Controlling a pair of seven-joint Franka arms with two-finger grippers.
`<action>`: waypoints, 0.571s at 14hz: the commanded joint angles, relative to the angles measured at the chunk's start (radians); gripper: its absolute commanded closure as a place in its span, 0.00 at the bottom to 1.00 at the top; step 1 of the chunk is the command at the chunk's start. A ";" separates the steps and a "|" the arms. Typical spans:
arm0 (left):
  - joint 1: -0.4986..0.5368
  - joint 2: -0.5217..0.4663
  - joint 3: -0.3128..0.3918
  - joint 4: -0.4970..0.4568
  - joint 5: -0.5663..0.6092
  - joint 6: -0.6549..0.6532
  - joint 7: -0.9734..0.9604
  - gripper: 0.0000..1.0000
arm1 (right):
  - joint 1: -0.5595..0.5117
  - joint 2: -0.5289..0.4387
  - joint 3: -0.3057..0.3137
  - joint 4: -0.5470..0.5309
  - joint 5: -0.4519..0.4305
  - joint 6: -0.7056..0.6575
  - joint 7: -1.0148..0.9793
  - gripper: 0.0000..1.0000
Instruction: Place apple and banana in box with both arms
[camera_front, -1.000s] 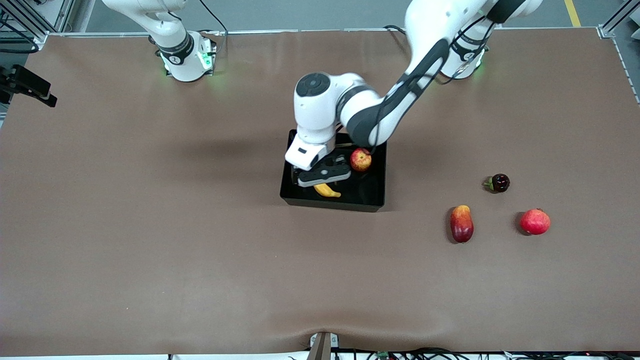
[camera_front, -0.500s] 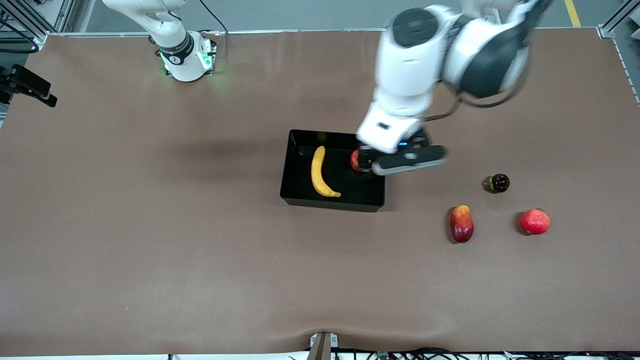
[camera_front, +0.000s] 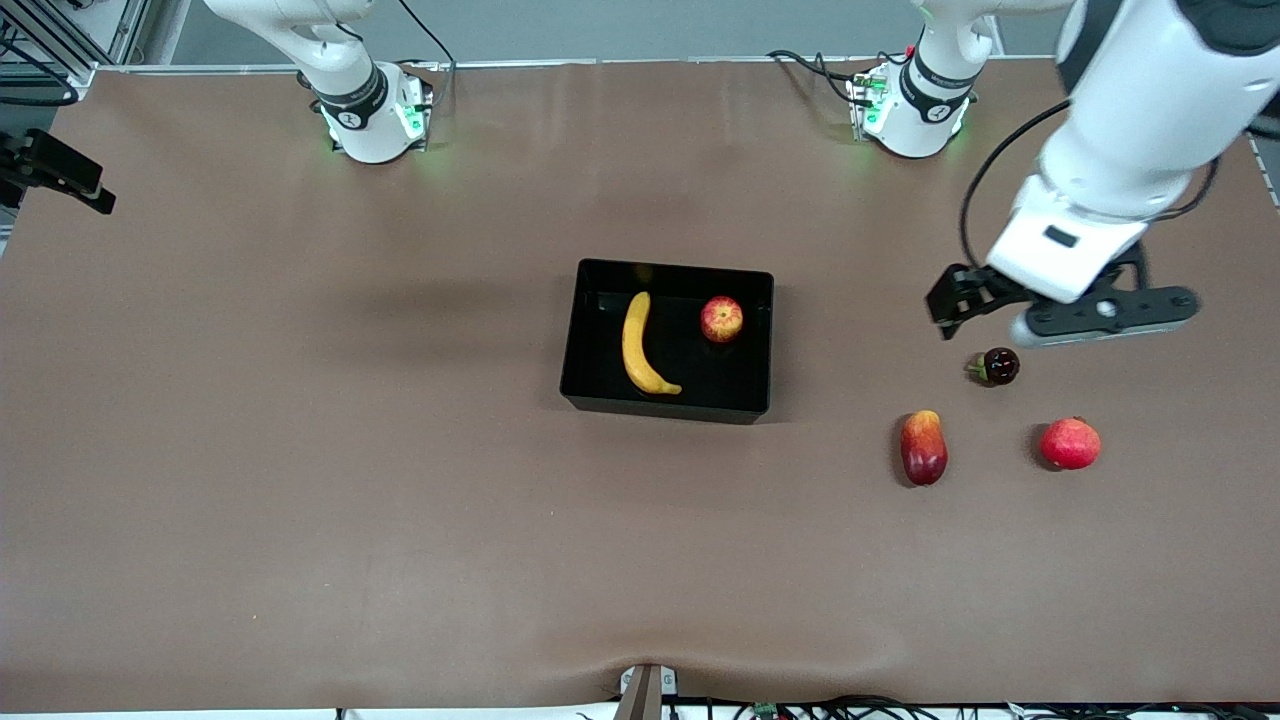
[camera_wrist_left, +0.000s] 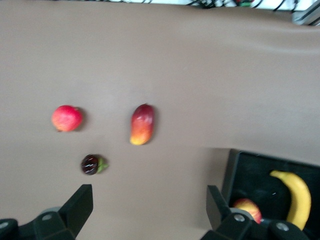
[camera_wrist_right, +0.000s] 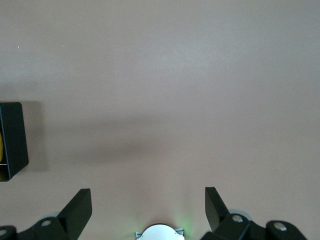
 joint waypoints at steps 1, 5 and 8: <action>0.024 -0.061 -0.006 -0.046 -0.018 -0.051 0.025 0.00 | 0.002 -0.009 -0.003 0.004 0.018 -0.010 0.000 0.00; 0.055 -0.110 -0.005 -0.084 -0.018 -0.070 0.054 0.00 | 0.004 -0.009 -0.003 0.004 0.019 -0.010 0.000 0.00; 0.081 -0.127 0.000 -0.083 -0.020 -0.110 0.104 0.00 | 0.002 -0.009 -0.003 0.004 0.019 -0.010 0.000 0.00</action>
